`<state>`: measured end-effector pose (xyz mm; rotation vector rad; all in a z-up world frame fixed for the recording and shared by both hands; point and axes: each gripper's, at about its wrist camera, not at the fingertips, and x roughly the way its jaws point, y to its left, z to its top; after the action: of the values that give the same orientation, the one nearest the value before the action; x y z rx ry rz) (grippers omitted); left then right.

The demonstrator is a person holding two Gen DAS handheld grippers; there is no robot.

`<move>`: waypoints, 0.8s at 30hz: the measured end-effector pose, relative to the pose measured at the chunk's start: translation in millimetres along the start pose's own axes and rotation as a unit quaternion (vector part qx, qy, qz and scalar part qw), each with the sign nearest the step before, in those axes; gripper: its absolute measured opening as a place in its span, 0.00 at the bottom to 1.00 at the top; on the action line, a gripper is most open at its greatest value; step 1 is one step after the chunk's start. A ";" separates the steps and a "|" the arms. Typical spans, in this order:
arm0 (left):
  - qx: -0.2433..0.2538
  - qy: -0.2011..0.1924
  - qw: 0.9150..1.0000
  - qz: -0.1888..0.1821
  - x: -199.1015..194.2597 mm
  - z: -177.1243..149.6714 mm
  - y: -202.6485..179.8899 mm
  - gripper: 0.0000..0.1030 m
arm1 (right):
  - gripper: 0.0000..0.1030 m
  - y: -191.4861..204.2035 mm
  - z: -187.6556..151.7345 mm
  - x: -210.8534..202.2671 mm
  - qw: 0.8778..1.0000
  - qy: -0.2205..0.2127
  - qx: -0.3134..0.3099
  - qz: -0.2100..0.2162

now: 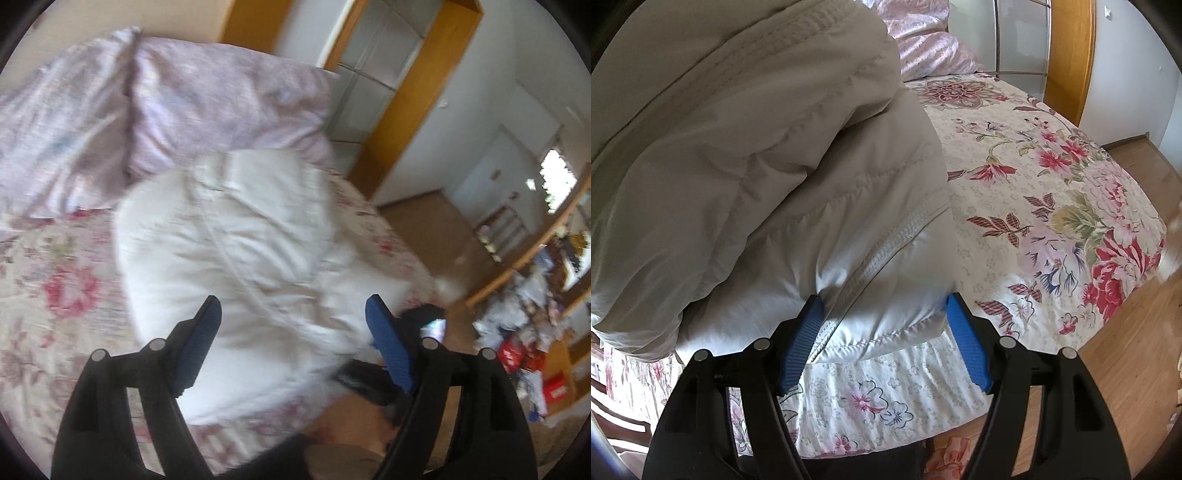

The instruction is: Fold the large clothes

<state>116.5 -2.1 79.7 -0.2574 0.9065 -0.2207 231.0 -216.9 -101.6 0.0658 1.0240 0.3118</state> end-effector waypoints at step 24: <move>-0.057 0.076 0.993 0.065 75.9 -23.9 74.2 0.74 | 0.68 0.1 -0.9 -0.4 1.000 0.005 -0.005 -0.006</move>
<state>148.7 42.7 -14.0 -0.2886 1.0845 -0.0676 230.0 -216.9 -101.7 0.0495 1.0325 0.3071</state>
